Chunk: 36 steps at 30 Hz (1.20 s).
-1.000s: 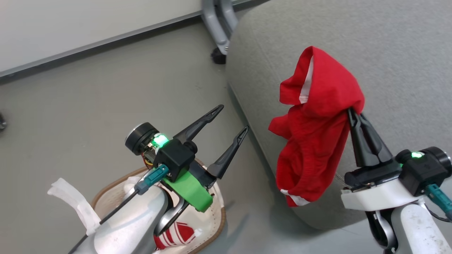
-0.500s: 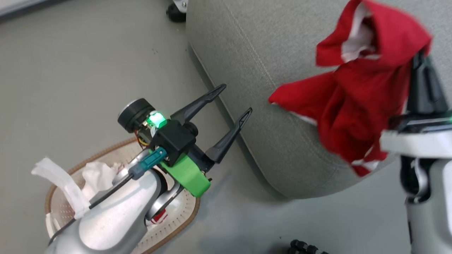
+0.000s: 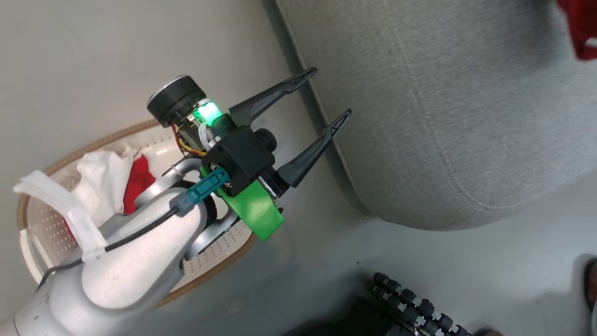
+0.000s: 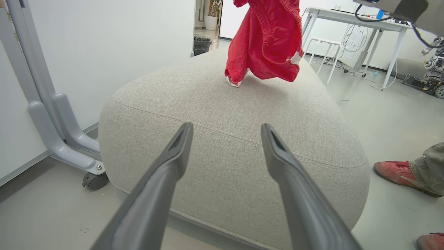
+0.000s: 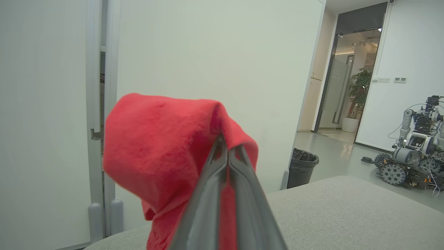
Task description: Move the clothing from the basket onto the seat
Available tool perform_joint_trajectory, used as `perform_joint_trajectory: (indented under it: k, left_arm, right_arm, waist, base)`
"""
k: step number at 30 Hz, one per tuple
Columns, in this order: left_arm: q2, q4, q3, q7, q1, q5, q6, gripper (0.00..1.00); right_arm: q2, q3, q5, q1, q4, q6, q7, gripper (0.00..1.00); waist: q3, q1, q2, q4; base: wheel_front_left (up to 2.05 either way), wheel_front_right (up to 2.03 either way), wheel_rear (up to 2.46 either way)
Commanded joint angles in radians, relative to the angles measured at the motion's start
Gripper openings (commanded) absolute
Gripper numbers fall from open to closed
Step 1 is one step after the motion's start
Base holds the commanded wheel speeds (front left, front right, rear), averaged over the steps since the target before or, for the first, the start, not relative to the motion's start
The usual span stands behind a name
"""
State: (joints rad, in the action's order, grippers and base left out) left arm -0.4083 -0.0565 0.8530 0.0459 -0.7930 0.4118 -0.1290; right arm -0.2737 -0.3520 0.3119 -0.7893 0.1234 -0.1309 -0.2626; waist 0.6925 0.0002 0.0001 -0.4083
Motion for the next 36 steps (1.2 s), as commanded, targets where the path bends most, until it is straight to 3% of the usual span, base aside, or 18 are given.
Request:
perform_joint_trajectory:
  k: [1, 6, 13, 14, 15, 20, 26, 32, 36]
  left_arm:
    - [-0.013, -0.004, 0.004, -0.002, -0.03, -0.004, -0.002, 1.0]
    - [-0.005, -0.003, 0.022, 0.01, -0.059, -0.002, -0.002, 1.0]
    - [0.007, 0.04, 0.04, 0.049, -0.055, 0.008, -0.002, 1.0]
    - [0.011, 0.048, 0.042, 0.058, -0.051, 0.01, -0.002, 1.0]
    - [0.016, 0.056, 0.042, 0.069, -0.044, 0.015, -0.001, 1.0]
    - [0.043, 0.124, 0.033, 0.144, -0.005, 0.028, 0.018, 1.0]
    - [0.086, 0.214, -0.019, 0.208, 0.08, 0.075, 0.058, 1.0]
    - [0.159, 0.247, -0.182, 0.22, 0.225, 0.121, 0.099, 1.0]
    - [0.205, 0.235, -0.329, 0.218, 0.347, 0.087, 0.089, 1.0]
  right_arm:
    - [-0.013, -0.018, -0.001, -0.031, 0.019, 0.0, -0.003, 0.0]
    - [-0.057, -0.057, -0.042, -0.054, 0.147, 0.0, -0.003, 0.0]
    - [-0.03, -0.061, -0.105, -0.021, 0.31, 0.0, -0.003, 0.0]
    - [-0.028, -0.062, -0.111, -0.013, 0.316, 0.0, -0.003, 0.3]
    - [-0.021, -0.064, -0.117, -0.004, 0.318, 0.0, -0.003, 1.0]
    - [0.017, -0.058, -0.149, 0.091, 0.231, 0.0, -0.003, 1.0]
    - [0.044, 0.055, -0.147, 0.256, 0.083, 0.0, -0.003, 1.0]
    - [0.061, 0.214, -0.126, 0.4, 0.021, 0.0, -0.003, 1.0]
    - [0.081, 0.316, -0.122, 0.458, 0.016, 0.0, -0.003, 1.0]
  waist:
    - [0.132, -0.0002, -0.0001, 0.064]
    - [0.177, -0.0002, -0.0001, 0.103]
    - [0.174, -0.0002, -0.0001, 0.144]
    - [0.166, -0.0002, -0.0001, 0.15]
    - [0.154, -0.0002, -0.0001, 0.158]
    - [0.066, -0.0002, -0.0001, 0.19]
    - [-0.076, -0.0002, -0.0001, 0.228]
    - [-0.238, -0.0002, -0.0001, 0.29]
    - [-0.332, -0.0002, -0.0001, 0.334]
  base:
    - [0.0, 0.0, 0.0]
    - [0.0, 0.0, 0.0]
    - [0.0, 0.0, 0.0]
    - [0.0, 0.0, 0.0]
    - [0.0, 0.0, 0.0]
    - [0.0, 0.0, 0.0]
    - [0.0, 0.0, 0.0]
    - [0.0, 0.0, 0.0]
    - [0.0, 0.0, 0.0]
